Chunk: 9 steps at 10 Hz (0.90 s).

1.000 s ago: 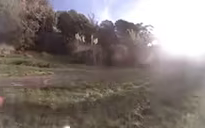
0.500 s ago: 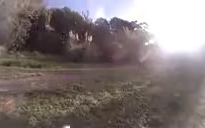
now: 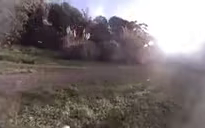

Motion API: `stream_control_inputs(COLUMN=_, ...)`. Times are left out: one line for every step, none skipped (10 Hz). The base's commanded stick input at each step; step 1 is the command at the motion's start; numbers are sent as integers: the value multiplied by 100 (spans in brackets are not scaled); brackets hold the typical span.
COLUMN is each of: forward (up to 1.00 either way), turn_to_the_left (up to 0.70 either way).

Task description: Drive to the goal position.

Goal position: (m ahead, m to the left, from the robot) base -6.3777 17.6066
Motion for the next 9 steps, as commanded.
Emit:
stream_control_inputs(forward=4, turn_to_the_left=37)
stream_control_inputs(forward=4, turn_to_the_left=52)
stream_control_inputs(forward=5, turn_to_the_left=67)
stream_control_inputs(forward=5, turn_to_the_left=70)
stream_control_inputs(forward=5, turn_to_the_left=70)
stream_control_inputs(forward=4, turn_to_the_left=70)
stream_control_inputs(forward=5, turn_to_the_left=70)
stream_control_inputs(forward=4, turn_to_the_left=70)
stream_control_inputs(forward=4, turn_to_the_left=70)
